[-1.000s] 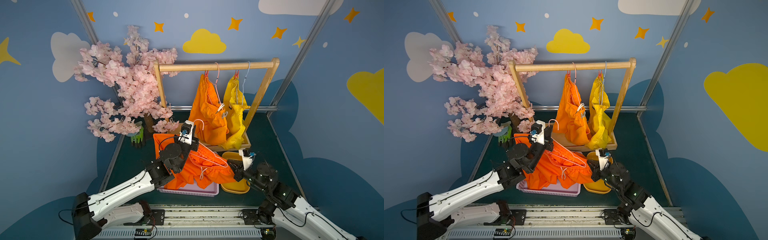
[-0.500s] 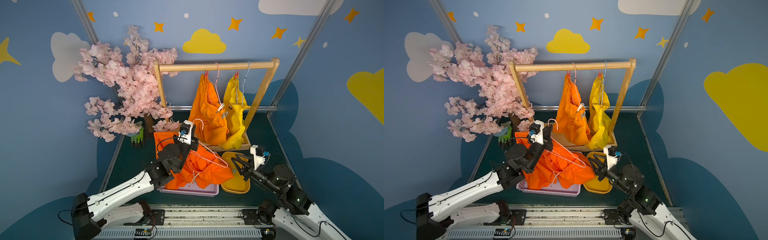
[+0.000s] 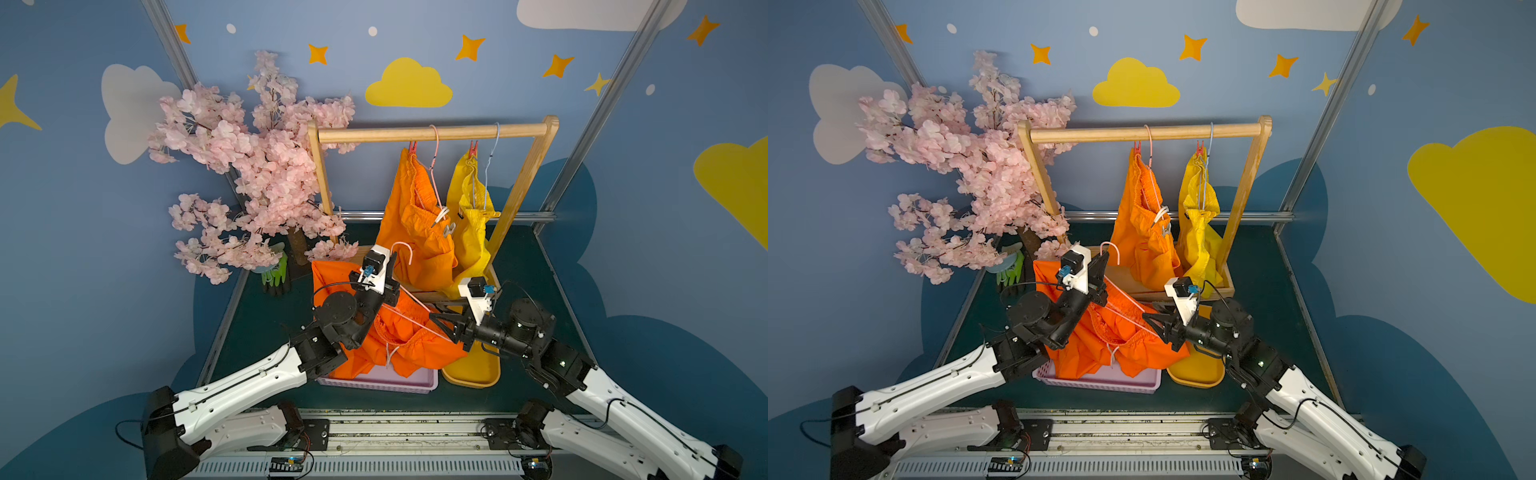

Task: Remove the clothespins securing shorts to the hanger
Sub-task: Remove the shorts from the hanger.

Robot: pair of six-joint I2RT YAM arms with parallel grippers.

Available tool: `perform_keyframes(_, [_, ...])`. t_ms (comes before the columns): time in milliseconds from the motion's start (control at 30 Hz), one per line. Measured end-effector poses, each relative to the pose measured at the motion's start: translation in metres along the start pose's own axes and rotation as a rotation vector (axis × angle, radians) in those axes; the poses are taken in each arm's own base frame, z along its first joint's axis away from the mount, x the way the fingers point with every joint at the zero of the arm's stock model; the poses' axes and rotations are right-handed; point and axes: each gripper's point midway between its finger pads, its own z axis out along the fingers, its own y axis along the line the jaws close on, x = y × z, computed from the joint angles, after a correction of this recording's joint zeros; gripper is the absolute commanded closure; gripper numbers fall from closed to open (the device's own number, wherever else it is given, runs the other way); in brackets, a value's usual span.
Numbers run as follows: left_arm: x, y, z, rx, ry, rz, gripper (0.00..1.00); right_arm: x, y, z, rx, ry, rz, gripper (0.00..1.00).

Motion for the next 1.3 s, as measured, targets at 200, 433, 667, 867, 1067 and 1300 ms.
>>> perform_keyframes(200, [-0.001, -0.004, -0.001, 0.016, -0.01, 0.006, 0.97, 0.001, 0.009, 0.024, -0.04, 0.033, -0.033, 0.56])
perform_keyframes(433, [0.0, -0.007, -0.001, 0.03, -0.007, 0.023, 0.97, 0.016, 0.014, 0.054, -0.064, 0.068, -0.041, 0.98])
perform_keyframes(667, [0.003, -0.009, -0.001, 0.045, 0.004, 0.035, 0.72, 0.017, 0.014, 0.059, -0.052, 0.063, -0.039, 1.0])
perform_keyframes(867, [0.004, -0.019, -0.007, 0.114, 0.016, 0.035, 0.26, 0.018, 0.015, 0.058, -0.051, 0.063, -0.051, 1.0])
perform_keyframes(1067, [0.005, -0.013, -0.019, 0.123, 0.03, 0.041, 0.16, 0.02, 0.012, 0.055, -0.031, 0.057, -0.064, 1.0])
perform_keyframes(1300, [0.006, 0.005, -0.04, 0.097, 0.018, 0.037, 0.1, 0.018, 0.008, 0.053, -0.008, 0.052, -0.085, 1.0])
